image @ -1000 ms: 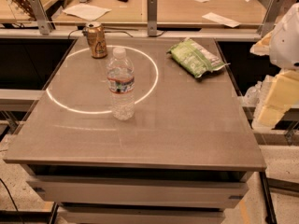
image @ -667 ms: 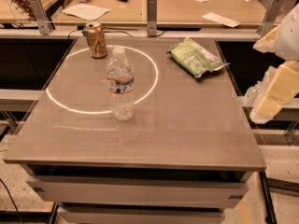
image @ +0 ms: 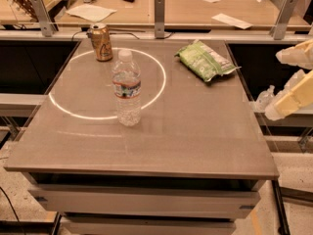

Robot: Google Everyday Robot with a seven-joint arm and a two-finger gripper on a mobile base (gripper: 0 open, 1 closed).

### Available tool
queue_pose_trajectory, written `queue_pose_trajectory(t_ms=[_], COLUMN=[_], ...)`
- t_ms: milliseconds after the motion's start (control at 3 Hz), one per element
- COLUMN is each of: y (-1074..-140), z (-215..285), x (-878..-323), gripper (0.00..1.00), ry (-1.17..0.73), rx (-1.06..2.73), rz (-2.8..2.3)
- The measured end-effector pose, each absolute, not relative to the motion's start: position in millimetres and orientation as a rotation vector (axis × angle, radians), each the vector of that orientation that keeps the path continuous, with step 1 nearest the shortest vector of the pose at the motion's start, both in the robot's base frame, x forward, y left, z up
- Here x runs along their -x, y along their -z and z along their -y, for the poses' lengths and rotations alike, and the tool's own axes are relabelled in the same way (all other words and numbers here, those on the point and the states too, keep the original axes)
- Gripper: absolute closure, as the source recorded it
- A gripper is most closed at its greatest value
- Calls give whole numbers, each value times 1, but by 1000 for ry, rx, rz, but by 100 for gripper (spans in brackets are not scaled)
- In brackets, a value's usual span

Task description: Knock water bottle over

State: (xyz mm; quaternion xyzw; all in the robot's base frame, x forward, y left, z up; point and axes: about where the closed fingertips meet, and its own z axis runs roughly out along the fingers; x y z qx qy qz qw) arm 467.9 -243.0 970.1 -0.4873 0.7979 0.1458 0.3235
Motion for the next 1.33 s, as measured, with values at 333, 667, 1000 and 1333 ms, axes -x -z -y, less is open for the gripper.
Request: queue_pose_trajectory(t_ms=[333, 667, 1000, 1333], y=[-982, -991, -997, -997], z=[214, 179, 145, 144], x=[-460, -452, -446, -445], gripper=[0, 0, 0, 0], ry=[-580, -755, -910, -912], rx=[1236, 1230, 1251, 1253], rz=[-1928, -1804, -1710, -1708])
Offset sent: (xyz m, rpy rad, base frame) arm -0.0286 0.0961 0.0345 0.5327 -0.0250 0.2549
